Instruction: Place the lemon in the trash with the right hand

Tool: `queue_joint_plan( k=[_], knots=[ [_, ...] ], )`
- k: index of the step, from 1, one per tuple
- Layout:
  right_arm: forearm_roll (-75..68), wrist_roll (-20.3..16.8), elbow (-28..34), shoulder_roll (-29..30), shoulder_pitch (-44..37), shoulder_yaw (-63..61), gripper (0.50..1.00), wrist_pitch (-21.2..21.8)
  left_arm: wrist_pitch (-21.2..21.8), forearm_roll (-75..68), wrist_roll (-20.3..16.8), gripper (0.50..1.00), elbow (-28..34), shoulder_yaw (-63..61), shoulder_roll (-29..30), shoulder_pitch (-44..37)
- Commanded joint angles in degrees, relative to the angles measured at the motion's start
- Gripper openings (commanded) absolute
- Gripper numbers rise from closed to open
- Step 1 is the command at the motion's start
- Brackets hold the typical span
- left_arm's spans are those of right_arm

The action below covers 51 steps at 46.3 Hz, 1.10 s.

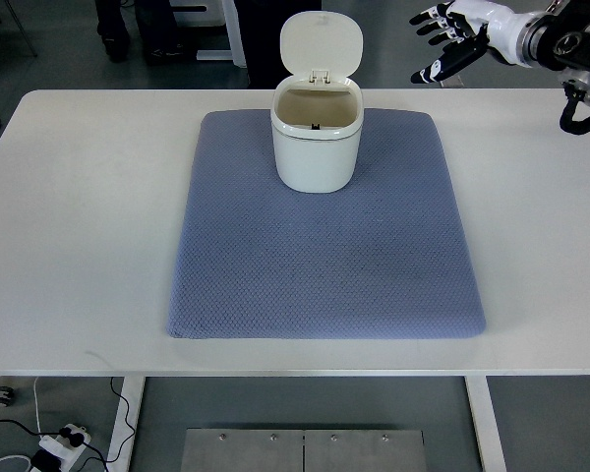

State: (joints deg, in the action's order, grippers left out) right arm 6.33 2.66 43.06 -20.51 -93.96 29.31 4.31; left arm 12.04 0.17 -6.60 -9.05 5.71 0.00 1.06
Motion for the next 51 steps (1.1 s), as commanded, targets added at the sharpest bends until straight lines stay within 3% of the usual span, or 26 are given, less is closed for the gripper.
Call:
queue_joint_plan(
  k=[1,12,29,51],
  knots=[
    [0.08,-0.11,-0.17,-1.28,1.06,-1.18,0.991,0.0,0.0,0.0,0.01,1.0,-0.09,0.0,0.0,-0.01],
    [0.17,0.15,-1.48,-3.92,5.01,-7.41,1.0,-0.09,0.0,0.0,0.01,1.0,0.0,0.0,0.0,-0.01],
    [0.17,0.6,-5.97,-3.22,18.2,-34.4,1.0,-0.44,0.0,0.0,0.01,1.0,0.0,0.0,0.0,-0.01],
    [0.08,0.24,-5.97,-1.02,24.7,-45.04,1.0,-0.35,0.0,0.0,0.01,1.0,0.0,0.0,0.0,-0.01]
  ],
)
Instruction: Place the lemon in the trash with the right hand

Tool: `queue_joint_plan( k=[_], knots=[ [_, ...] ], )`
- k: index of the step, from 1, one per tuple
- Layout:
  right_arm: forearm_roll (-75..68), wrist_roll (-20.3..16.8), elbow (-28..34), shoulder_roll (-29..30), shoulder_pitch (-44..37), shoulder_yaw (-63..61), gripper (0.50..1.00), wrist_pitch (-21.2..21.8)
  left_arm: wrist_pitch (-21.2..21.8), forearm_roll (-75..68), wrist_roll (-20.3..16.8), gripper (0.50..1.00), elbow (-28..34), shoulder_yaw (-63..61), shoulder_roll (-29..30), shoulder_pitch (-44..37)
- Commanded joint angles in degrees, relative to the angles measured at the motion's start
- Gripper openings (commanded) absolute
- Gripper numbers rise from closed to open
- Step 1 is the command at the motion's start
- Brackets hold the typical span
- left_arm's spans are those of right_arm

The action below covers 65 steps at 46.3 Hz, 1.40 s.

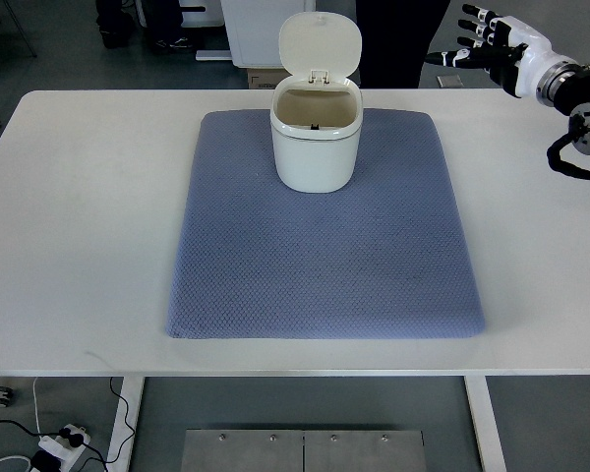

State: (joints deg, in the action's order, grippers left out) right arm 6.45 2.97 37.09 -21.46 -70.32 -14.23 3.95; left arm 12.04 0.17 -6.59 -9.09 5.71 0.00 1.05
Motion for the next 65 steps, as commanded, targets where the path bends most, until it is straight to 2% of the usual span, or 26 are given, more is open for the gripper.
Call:
queue_joint_plan(
  k=[1,13,21,28,36,52,60,65],
  knots=[
    [-0.03,-0.07,0.0,-0.07,1.41,-2.12,1.0,0.01,0.0,0.0,0.0,1.0,0.04,0.0,0.0,0.0],
    [-0.03,0.02,0.0,0.1,4.93,-7.22,1.0,-0.08,0.0,0.0,0.0,1.0,0.04,0.0,0.0,0.0],
    [-0.12,0.11,0.08,2.3,9.15,-13.63,1.0,0.1,0.0,0.0,0.0,1.0,-0.05,0.0,0.0,0.0],
    [-0.12,-0.59,1.05,2.39,11.44,-16.97,1.0,1.5,0.0,0.0,0.0,1.0,0.04,0.0,0.0,0.0],
    [-0.3,-3.58,2.01,2.39,12.49,-17.76,1.0,4.58,0.0,0.0,0.0,1.0,-0.05,0.0,0.0,0.0],
    [-0.47,-3.32,2.1,5.64,18.02,-27.69,1.0,5.11,0.0,0.0,0.0,1.0,-0.05,0.0,0.0,0.0],
    [-0.47,-3.49,3.42,5.29,21.19,-29.37,1.0,9.76,0.0,0.0,0.0,1.0,-0.05,0.0,0.0,0.0],
    [-0.47,-3.49,4.3,5.2,22.95,-32.0,1.0,10.38,0.0,0.0,0.0,1.0,0.04,0.0,0.0,0.0]
  ],
)
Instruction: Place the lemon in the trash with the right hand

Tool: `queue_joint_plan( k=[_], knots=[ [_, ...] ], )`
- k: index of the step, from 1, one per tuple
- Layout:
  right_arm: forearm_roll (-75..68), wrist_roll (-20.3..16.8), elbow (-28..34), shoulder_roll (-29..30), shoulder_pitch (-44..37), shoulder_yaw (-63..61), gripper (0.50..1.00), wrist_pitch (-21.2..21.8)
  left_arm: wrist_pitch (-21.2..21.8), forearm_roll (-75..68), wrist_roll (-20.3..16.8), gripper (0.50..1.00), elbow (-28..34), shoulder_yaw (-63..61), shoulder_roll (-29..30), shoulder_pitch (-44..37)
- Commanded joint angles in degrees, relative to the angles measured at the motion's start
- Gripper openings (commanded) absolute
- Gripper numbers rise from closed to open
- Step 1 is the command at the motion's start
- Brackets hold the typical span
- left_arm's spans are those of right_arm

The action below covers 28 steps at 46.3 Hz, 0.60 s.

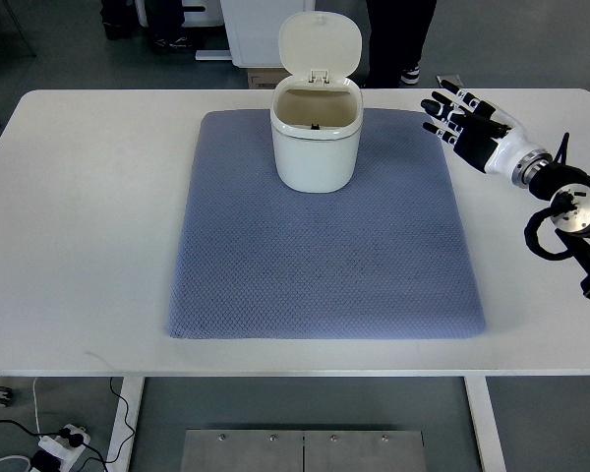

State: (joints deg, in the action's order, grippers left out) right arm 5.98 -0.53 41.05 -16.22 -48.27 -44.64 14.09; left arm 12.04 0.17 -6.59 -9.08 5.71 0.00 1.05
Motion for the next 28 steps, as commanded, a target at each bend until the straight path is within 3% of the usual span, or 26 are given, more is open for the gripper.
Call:
queue_joint_plan(
  k=[1,13,28],
  knots=[
    [0.0,0.0,0.44,-0.04,1.16,-2.29,1.0,0.32,0.0,0.0,0.0,1.0,0.03,0.0,0.0,0.0],
    [0.0,0.88,2.98,0.31,7.13,-11.87,1.0,0.41,0.0,0.0,0.0,1.0,0.03,0.0,0.0,0.0],
    [0.35,5.01,5.71,2.06,12.58,-19.96,1.0,0.33,0.0,0.0,0.0,1.0,0.03,0.0,0.0,0.0]
  ],
)
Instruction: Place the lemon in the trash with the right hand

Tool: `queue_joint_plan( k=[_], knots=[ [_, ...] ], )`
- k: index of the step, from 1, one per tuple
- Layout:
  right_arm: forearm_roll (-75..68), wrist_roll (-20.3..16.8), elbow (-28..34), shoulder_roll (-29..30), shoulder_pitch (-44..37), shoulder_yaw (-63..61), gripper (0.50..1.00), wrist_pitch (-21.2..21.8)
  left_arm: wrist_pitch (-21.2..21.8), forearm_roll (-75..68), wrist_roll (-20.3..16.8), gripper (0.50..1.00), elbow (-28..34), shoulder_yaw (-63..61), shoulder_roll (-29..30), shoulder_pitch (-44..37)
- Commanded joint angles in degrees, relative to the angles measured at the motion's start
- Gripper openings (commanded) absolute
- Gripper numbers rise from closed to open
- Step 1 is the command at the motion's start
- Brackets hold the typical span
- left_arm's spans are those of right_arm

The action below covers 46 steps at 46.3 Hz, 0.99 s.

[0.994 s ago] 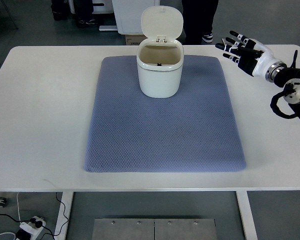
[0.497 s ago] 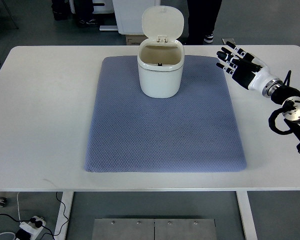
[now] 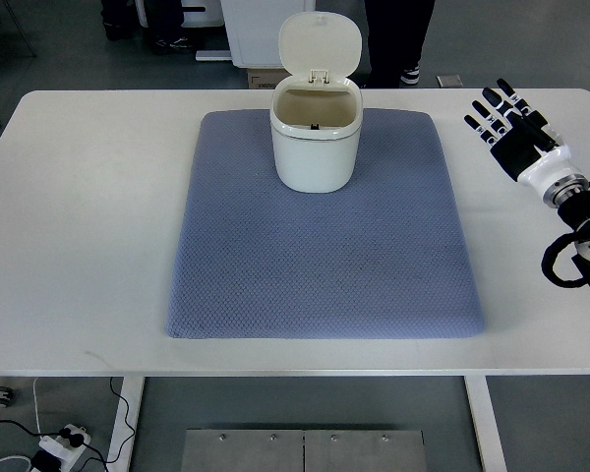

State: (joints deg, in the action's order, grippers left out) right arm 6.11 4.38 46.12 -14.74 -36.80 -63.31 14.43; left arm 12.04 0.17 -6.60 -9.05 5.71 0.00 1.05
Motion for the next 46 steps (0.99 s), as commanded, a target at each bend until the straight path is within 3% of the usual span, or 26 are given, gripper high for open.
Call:
queue_joint_plan(
  k=[1,19,37,46],
  knots=[
    [0.22,0.1,0.9,0.77,1.47,-1.73,1.0,-0.01,0.0,0.0,0.01,1.0,0.0,0.0,0.0,0.0],
    [4.61,1.42,0.99,5.78,4.02,-5.69,1.0,-0.45,0.0,0.0,0.01,1.0,0.0,0.0,0.0,0.0],
    [17.7,1.86,0.37,5.87,3.93,-5.51,1.0,-1.51,0.0,0.0,0.01,1.0,0.0,0.0,0.0,0.0],
    [21.66,1.77,-0.24,5.69,3.75,-5.16,1.0,-4.49,0.0,0.0,0.01,1.0,0.0,0.0,0.0,0.0]
  ],
)
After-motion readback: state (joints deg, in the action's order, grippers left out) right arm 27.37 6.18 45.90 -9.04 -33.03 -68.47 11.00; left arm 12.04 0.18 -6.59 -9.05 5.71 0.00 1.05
